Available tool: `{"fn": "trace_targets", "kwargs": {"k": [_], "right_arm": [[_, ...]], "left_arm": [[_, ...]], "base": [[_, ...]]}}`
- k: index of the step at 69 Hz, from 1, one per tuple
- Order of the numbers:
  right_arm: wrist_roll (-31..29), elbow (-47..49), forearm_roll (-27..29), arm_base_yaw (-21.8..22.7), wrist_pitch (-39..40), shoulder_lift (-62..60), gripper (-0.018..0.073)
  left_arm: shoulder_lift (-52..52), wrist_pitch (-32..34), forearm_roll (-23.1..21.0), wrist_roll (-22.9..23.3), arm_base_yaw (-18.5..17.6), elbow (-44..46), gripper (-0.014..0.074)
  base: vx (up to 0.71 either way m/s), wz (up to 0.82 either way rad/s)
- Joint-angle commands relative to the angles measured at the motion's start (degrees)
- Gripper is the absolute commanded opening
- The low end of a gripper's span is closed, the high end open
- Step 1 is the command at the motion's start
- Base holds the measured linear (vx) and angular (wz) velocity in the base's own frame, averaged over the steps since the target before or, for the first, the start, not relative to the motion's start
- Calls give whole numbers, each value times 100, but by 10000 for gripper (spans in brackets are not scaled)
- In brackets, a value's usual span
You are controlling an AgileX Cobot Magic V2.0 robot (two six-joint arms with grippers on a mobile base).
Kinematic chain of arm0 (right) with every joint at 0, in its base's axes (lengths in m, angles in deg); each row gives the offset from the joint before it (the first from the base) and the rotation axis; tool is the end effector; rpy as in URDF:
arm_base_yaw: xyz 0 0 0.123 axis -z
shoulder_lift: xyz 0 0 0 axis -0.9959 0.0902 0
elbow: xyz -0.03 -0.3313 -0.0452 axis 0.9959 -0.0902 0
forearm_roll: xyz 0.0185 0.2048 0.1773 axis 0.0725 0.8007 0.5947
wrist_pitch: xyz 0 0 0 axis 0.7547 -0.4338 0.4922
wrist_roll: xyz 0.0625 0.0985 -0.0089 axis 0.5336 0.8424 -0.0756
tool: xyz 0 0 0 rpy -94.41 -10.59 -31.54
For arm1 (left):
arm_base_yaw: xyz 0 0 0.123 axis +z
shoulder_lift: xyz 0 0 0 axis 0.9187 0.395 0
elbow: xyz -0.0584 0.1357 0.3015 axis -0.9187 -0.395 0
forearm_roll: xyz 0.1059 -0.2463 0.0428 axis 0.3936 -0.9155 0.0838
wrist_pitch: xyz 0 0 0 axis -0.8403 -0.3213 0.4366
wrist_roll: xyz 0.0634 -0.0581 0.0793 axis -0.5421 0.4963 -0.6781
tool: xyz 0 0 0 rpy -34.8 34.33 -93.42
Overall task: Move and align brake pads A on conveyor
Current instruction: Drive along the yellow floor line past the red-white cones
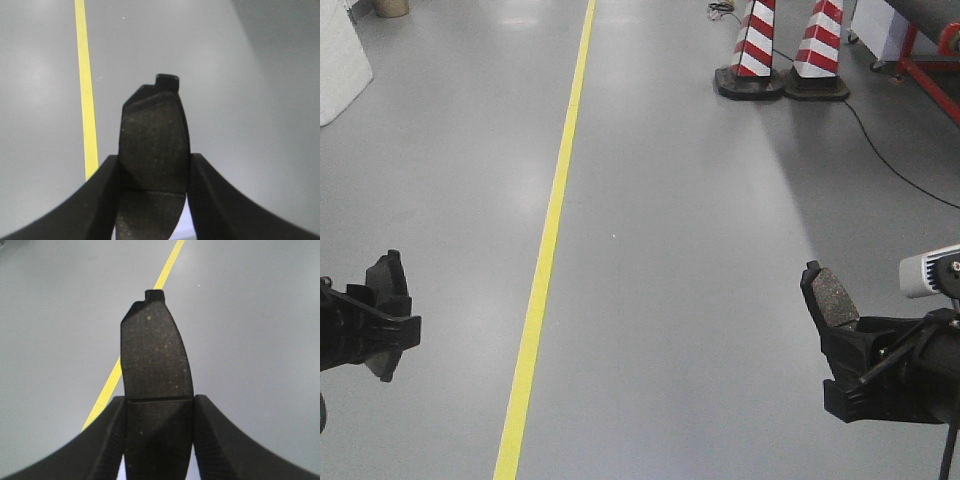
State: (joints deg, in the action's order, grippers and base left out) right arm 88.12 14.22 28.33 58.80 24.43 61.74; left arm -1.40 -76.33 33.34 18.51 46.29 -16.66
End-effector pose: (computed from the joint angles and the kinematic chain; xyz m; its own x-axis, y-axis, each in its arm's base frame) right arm 0.1549 0.0671 0.2967 -0.5592 -0.1101 -0.8217 -0.3105 0.9468 0.0845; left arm 0.1904 -0.0624 0.3119 -0.6967 -0.0294 -0.7167 0.1162 0.9813 -0.1532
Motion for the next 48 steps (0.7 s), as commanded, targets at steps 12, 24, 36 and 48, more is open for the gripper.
{"fn": "trace_targets", "kwargs": {"k": [12, 24, 36, 48], "right_arm": [[-49, 181, -80, 24, 481, -53, 77], [-49, 181, -80, 24, 481, -53, 77], [-49, 181, -80, 24, 481, -53, 77], [-49, 181, -80, 24, 481, -53, 77]], "left_arm": [[-76, 441, 30, 8, -16, 172, 198], [-76, 441, 30, 8, -16, 172, 198], [-76, 441, 30, 8, -16, 172, 198], [-76, 441, 30, 8, -16, 172, 198]], "base": [[59, 6], [61, 6], [63, 5], [65, 1]]}}
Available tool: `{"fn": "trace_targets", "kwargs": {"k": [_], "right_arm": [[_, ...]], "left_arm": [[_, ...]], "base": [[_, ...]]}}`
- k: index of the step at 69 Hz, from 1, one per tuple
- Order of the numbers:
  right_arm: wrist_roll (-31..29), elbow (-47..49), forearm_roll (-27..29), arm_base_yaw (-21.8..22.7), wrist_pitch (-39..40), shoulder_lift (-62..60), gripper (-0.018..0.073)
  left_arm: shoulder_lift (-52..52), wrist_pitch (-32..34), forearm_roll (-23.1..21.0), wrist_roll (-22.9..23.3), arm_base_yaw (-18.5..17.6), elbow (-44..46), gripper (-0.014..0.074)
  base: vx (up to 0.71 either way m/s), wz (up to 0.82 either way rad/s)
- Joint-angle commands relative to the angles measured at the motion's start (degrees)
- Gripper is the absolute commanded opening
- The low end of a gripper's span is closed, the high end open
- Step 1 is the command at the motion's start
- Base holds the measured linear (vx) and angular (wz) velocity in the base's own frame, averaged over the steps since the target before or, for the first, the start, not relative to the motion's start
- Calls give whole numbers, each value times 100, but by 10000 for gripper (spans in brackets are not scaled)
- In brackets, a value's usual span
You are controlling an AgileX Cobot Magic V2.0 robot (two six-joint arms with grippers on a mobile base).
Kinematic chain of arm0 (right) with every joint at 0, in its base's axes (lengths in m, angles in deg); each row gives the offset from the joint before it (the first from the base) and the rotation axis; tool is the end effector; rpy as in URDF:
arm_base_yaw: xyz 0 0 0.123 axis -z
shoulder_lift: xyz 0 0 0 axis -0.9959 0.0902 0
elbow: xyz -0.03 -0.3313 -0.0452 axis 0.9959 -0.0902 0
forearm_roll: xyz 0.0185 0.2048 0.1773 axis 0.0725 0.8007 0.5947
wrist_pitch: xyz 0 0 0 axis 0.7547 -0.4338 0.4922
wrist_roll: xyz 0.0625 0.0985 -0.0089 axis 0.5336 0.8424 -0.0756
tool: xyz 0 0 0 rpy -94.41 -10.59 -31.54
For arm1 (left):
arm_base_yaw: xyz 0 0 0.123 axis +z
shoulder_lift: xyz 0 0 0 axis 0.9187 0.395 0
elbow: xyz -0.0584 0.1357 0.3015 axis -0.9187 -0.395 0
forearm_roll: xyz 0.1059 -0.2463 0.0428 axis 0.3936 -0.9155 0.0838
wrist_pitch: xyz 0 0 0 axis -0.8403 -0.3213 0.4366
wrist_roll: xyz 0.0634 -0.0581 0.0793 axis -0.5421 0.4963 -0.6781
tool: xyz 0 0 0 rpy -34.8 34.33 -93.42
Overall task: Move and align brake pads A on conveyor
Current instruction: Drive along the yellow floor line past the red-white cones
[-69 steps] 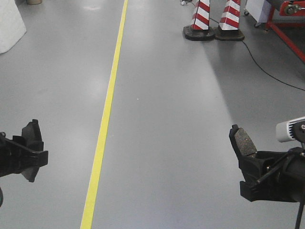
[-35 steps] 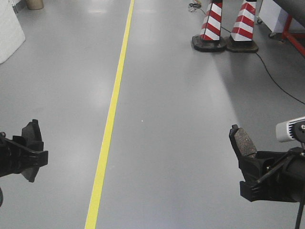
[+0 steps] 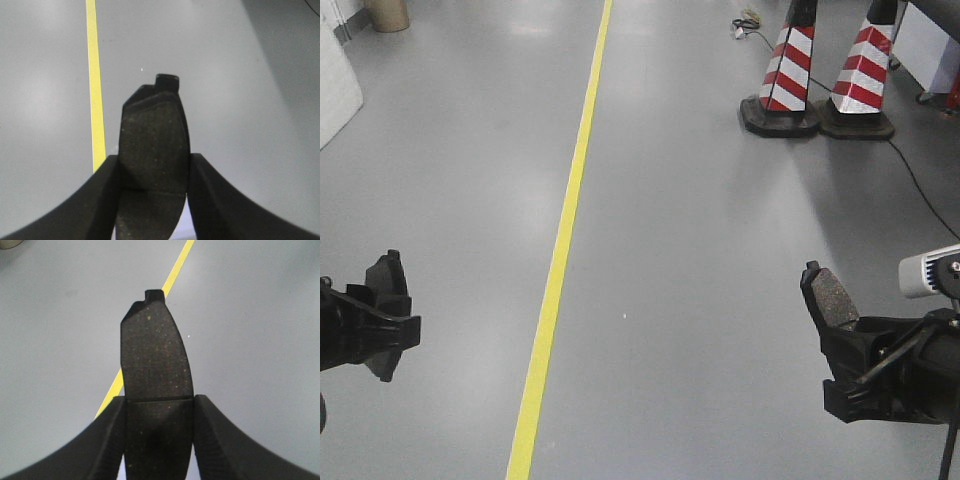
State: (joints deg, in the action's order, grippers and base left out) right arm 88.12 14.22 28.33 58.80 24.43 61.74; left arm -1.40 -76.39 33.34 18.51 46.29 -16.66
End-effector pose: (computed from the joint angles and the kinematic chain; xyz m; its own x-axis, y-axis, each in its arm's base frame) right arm 0.1549 0.0671 0.2967 -0.5592 -0.1101 -0.8217 -0.3105 0.9468 0.0845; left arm 0.1903 -0.0623 0.3118 -0.6974 -0.0292 -0.7161 0.1159 0.9814 -0.1529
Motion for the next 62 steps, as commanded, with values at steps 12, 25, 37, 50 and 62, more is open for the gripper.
{"fn": "trace_targets", "kwargs": {"k": [12, 25, 37, 50, 62], "right_arm": [[-49, 181, -80, 24, 481, -53, 77], [-49, 181, -80, 24, 481, -53, 77], [-49, 181, -80, 24, 481, -53, 77], [-49, 181, -80, 24, 481, -53, 77], [-49, 181, -80, 24, 481, -53, 77]], "left_arm": [[-76, 447, 30, 8, -16, 172, 198], [-76, 447, 30, 8, -16, 172, 198], [-76, 447, 30, 8, -16, 172, 198], [-76, 447, 30, 8, -16, 172, 198], [-76, 447, 30, 8, -16, 172, 198]], "base": [[65, -1], [66, -2], [67, 0], [68, 2], [68, 3]]}}
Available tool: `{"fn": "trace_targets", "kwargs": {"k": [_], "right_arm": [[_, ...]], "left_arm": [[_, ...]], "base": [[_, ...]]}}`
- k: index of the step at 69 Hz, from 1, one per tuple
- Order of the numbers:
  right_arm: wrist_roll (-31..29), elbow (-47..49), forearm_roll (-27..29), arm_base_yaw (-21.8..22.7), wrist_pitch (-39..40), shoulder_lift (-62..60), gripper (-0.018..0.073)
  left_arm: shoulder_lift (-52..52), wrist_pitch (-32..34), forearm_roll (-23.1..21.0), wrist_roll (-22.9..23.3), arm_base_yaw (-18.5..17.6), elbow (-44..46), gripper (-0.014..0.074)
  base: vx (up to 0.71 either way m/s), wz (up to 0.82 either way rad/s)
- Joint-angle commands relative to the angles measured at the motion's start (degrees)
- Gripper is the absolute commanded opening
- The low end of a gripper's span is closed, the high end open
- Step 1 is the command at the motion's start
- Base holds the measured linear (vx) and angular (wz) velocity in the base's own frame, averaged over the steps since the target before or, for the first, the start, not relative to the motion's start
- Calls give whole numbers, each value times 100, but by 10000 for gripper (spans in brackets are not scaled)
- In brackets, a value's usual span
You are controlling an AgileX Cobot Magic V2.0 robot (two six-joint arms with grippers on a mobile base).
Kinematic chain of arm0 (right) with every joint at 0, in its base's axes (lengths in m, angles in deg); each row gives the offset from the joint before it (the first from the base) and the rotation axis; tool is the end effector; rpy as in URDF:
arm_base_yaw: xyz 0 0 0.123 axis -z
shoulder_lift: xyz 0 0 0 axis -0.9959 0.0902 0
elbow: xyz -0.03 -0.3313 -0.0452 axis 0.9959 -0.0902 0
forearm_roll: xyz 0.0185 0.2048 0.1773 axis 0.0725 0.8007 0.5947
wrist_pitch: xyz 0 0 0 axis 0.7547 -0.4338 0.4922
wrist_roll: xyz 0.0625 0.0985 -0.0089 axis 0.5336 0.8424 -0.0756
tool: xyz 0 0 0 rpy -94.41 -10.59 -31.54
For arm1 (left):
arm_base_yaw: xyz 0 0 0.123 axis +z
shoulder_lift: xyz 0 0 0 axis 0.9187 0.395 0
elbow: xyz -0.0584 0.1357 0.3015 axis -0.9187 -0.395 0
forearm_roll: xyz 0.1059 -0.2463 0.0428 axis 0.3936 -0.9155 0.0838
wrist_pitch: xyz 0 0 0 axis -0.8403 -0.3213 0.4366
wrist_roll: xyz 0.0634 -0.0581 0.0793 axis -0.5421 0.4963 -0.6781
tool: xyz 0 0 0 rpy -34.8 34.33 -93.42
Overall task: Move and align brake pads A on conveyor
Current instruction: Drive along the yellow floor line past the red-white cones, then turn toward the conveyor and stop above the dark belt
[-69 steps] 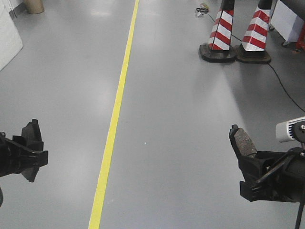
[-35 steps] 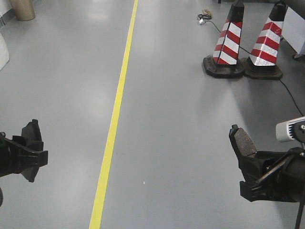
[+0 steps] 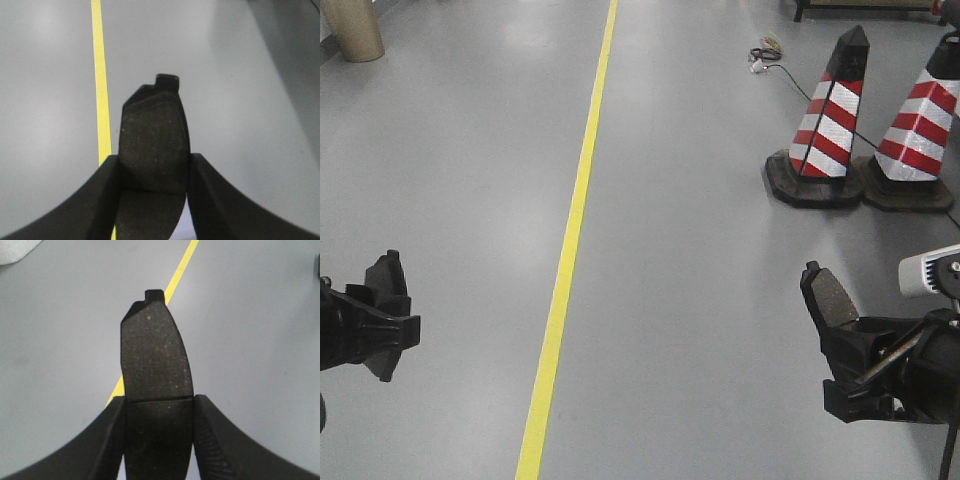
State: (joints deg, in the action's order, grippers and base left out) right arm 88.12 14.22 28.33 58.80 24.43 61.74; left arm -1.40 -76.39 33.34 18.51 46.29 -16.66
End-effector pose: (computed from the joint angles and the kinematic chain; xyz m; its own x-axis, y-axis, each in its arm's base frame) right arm 0.1549 0.0671 0.2967 -0.5592 -0.1101 -0.8217 -0.3105 0.9468 0.0845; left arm 0.1903 -0.0623 0.3118 -0.6974 -0.0292 -0.7161 0.1159 0.9814 -0.1529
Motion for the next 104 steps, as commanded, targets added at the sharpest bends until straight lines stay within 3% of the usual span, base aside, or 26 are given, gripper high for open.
{"fn": "trace_targets", "kwargs": {"k": [1, 104], "right_arm": [[-49, 181, -80, 24, 481, -53, 77], [-49, 181, -80, 24, 481, -53, 77]], "left_arm": [[-76, 447, 30, 8, -16, 172, 198], [-76, 448, 30, 8, -16, 172, 198]], "base": [[68, 2], [64, -4]]}}
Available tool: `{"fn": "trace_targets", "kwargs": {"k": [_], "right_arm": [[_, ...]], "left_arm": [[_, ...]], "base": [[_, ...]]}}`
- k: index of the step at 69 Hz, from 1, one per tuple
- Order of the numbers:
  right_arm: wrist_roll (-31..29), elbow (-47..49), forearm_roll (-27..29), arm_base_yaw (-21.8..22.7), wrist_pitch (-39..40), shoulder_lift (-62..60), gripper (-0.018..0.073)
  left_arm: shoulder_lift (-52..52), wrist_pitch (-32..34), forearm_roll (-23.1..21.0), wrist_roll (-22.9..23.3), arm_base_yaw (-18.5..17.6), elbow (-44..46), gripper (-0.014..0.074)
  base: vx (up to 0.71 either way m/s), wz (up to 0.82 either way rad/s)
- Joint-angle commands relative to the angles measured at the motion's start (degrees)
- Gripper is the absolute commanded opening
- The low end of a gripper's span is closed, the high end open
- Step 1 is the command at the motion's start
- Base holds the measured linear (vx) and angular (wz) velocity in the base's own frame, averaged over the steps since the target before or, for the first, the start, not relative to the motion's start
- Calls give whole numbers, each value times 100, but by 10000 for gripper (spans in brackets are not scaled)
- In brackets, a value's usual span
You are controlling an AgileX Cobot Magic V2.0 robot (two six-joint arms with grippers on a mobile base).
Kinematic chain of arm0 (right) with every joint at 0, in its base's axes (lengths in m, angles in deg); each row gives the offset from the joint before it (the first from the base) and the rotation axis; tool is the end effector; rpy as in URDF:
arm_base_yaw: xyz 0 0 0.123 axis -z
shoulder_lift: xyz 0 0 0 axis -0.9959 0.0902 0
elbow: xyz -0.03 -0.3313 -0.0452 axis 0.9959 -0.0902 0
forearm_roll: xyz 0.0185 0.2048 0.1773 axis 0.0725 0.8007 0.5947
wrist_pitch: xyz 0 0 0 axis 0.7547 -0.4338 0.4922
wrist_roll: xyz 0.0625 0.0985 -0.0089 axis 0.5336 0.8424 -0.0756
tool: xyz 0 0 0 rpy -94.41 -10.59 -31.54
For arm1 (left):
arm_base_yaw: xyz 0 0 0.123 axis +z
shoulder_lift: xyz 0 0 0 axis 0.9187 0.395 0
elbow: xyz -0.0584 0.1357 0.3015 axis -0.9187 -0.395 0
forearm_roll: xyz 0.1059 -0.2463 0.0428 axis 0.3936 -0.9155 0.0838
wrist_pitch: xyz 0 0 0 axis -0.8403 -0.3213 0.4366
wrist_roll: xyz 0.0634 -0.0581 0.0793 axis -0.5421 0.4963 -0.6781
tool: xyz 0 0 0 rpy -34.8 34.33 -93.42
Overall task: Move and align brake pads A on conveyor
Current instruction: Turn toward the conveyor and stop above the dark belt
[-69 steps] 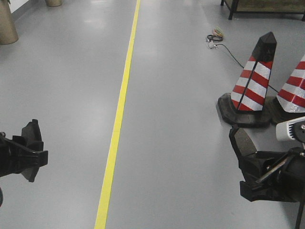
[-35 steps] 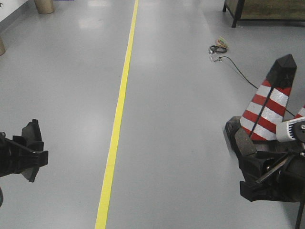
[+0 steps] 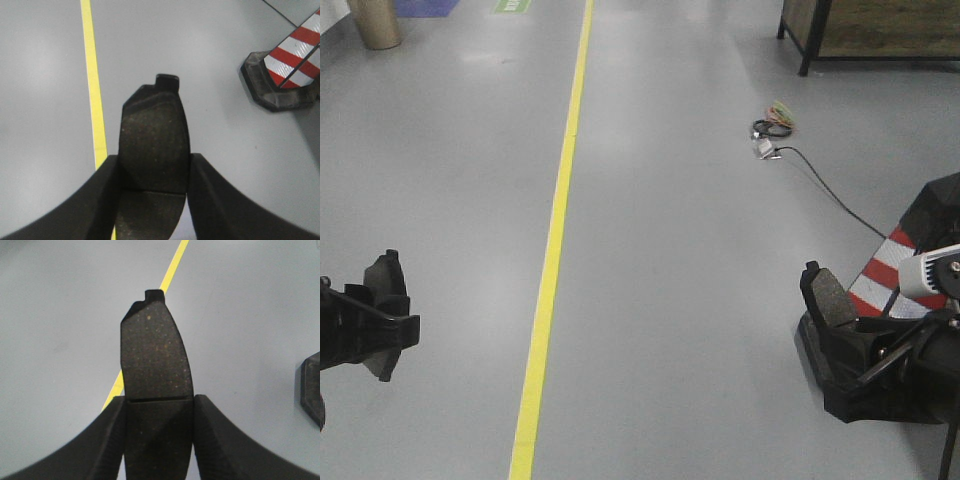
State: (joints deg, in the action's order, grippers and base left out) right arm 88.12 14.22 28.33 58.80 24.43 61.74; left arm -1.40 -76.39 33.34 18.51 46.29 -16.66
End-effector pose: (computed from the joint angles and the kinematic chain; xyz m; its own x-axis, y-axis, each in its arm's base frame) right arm 0.1549 0.0671 0.2967 -0.5592 -0.1101 -0.8217 -0.3105 0.9468 0.0845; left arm 0.1903 -0.0623 0.3118 -0.6974 -0.0292 -0.7161 0.1159 0.9814 -0.1529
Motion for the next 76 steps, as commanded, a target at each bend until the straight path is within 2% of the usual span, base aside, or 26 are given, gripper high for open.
{"fn": "trace_targets", "kwargs": {"k": [1, 47, 76], "right_arm": [[-49, 181, -80, 24, 481, -53, 77], [-49, 181, -80, 24, 481, -53, 77], [-49, 181, -80, 24, 481, -53, 77]], "left_arm": [[-76, 448, 30, 8, -16, 172, 198], [-76, 448, 30, 8, -16, 172, 198], [-76, 448, 30, 8, -16, 172, 198]], "base": [[57, -19], [47, -39], [34, -63]]}}
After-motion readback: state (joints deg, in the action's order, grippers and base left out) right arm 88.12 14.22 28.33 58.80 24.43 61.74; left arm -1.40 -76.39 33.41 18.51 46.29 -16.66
